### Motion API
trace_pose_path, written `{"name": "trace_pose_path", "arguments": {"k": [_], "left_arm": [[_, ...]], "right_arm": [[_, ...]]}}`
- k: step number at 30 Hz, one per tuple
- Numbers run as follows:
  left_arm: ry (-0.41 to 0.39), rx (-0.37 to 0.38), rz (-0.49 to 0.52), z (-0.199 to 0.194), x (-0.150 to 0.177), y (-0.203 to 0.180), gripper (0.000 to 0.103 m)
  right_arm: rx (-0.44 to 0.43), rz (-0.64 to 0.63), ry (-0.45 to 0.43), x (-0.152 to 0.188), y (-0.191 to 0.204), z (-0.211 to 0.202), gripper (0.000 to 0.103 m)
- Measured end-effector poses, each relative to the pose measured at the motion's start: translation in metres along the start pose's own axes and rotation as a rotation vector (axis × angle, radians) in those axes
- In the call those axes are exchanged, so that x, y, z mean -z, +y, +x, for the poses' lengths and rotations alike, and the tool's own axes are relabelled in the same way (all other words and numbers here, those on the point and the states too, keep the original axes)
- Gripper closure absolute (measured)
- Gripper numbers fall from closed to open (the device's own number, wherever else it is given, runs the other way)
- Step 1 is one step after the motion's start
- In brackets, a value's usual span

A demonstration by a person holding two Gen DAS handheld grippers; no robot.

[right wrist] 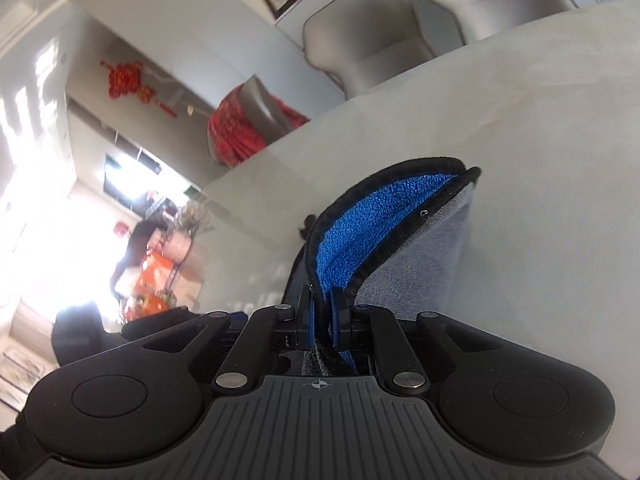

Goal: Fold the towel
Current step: 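Fold the grasped towel half over with the right gripper and release it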

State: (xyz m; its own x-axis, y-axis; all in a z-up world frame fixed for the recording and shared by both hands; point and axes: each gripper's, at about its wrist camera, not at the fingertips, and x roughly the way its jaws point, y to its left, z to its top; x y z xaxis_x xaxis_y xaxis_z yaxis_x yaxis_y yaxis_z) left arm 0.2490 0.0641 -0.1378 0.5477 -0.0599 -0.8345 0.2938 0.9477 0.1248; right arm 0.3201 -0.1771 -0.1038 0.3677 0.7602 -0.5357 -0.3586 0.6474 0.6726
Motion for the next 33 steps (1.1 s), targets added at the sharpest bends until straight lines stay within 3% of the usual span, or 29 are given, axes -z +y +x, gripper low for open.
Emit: {"name": "trace_pose_path", "arguments": {"k": [7, 14, 28, 31, 33], "left_arm": [[0.001, 0.019, -0.043, -0.001, 0.015, 0.019, 0.022], [-0.006, 0.05, -0.037, -0.002, 0.02, 0.026, 0.022], [-0.008, 0.069, -0.063, -0.007, 0.03, 0.035, 0.022], [-0.01, 0.078, -0.059, -0.006, 0.032, 0.034, 0.022], [-0.01, 0.084, -0.056, -0.005, 0.032, 0.033, 0.022]], "right_arm": [[0.041, -0.08, 0.096, 0.006, 0.036, 0.039, 0.095], [0.157, -0.104, 0.169, 0.021, 0.043, 0.067, 0.093], [0.172, -0.141, 0.161, 0.016, 0.065, 0.085, 0.092], [0.215, -0.204, 0.116, 0.012, 0.069, 0.066, 0.082], [0.246, -0.222, 0.104, 0.012, 0.068, 0.053, 0.068]]}}
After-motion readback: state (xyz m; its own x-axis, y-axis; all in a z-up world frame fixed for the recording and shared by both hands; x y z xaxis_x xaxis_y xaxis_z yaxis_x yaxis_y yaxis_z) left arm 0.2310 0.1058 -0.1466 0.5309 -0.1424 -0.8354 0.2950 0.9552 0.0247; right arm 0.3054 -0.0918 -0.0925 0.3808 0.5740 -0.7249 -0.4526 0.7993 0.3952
